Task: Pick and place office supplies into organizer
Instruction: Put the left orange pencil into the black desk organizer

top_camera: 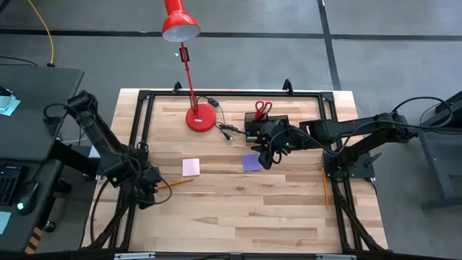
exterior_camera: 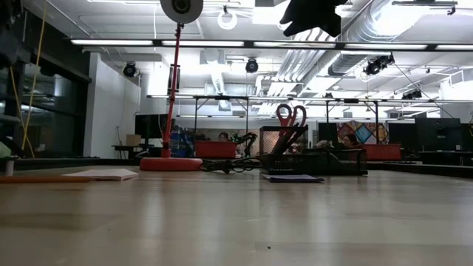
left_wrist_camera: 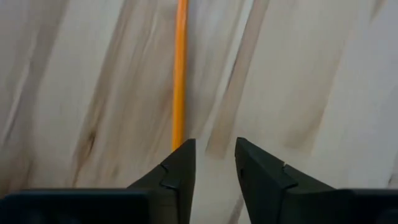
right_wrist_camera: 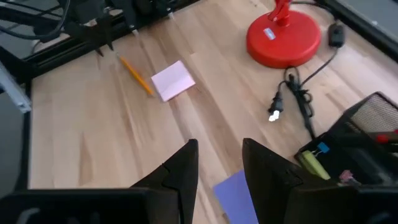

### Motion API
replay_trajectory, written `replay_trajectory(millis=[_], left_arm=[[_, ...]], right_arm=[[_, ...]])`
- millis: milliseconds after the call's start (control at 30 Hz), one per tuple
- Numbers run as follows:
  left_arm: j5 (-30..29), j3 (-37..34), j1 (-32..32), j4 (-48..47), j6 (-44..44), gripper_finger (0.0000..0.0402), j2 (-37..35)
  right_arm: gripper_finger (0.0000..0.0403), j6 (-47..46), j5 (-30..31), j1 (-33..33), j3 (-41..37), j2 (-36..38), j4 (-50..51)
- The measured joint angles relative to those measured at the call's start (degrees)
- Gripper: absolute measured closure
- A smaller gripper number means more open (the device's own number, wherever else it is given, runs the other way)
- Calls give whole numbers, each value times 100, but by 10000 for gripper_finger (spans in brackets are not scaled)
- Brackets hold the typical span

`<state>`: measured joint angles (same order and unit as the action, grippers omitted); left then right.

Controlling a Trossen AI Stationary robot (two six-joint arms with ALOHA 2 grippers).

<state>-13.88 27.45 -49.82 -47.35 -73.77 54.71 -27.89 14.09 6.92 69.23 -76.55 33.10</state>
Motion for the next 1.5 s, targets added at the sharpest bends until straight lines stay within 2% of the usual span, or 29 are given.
replay_trajectory(millis=[200, 433, 633, 900, 1133, 1300, 1500], left_arm=[[505, -12, -2, -343, 132, 331, -140], [418, -10, -2, -364, 137, 334, 198], [483, -12, -2, -240, 113, 322, 527], [498, -53, -2, -185, 151, 285, 743], [613, -311, -2, 279, 48, 267, 824], [589, -325, -4, 262, 1, 292, 851], [526, -327, -2, 270, -1, 352, 936]], right_arm=[[289, 95, 116, -2, 0, 0, -17], [289, -31, 96, -2, 0, 2, -54], [289, -58, 96, -2, 0, 2, -81], [289, -72, 191, -2, 0, 2, -141], [289, -75, 195, -2, 0, -2, -164], [289, -75, 208, -2, 0, 0, -172], [289, -69, 225, -2, -1, 0, -168]])
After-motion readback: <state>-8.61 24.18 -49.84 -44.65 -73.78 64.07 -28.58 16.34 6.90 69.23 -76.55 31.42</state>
